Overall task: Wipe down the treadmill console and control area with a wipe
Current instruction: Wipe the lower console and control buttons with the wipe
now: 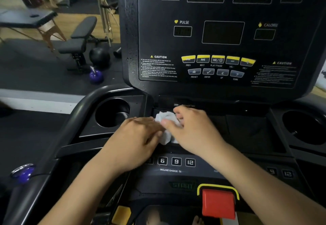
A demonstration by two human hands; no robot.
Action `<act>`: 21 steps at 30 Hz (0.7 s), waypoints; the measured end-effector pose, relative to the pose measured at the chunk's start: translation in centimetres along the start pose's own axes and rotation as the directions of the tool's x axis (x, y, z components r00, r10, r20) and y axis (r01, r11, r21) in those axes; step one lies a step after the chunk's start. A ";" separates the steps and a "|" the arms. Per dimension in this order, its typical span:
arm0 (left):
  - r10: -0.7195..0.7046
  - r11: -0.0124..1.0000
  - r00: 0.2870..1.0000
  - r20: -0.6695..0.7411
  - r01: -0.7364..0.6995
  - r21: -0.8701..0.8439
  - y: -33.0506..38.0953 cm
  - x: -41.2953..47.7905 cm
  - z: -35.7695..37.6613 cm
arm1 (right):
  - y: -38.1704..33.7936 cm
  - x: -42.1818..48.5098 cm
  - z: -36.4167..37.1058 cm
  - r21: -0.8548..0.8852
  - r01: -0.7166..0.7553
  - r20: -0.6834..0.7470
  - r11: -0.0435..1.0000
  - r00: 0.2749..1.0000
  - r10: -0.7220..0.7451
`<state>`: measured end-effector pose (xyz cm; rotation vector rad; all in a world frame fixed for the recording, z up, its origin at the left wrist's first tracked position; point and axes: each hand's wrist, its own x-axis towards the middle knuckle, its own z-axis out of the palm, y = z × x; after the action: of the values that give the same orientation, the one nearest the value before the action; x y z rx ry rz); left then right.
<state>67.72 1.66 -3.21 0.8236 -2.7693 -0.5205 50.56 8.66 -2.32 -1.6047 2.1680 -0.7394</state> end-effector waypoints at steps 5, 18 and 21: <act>-0.079 0.986 0.977 -0.199 0.048 -0.159 -0.3 0.1 -1.4 | -0.4 1.6 0.6 0.214 0.043 -0.028 0.976 0.999 -0.038; -0.537 0.435 0.834 -0.125 0.147 -0.888 1.2 3.7 -2.3 | 1.0 1.8 -2.6 0.775 -0.074 -0.056 0.628 0.981 0.185; -0.529 0.387 0.842 -0.106 0.128 -0.913 1.4 3.9 -1.8 | 1.6 1.8 -2.7 0.715 -0.036 -0.104 0.698 0.982 0.157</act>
<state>64.36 0.04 -0.65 1.0189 -1.5169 -1.5176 47.29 7.90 -1.06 -1.0269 1.6853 -1.4881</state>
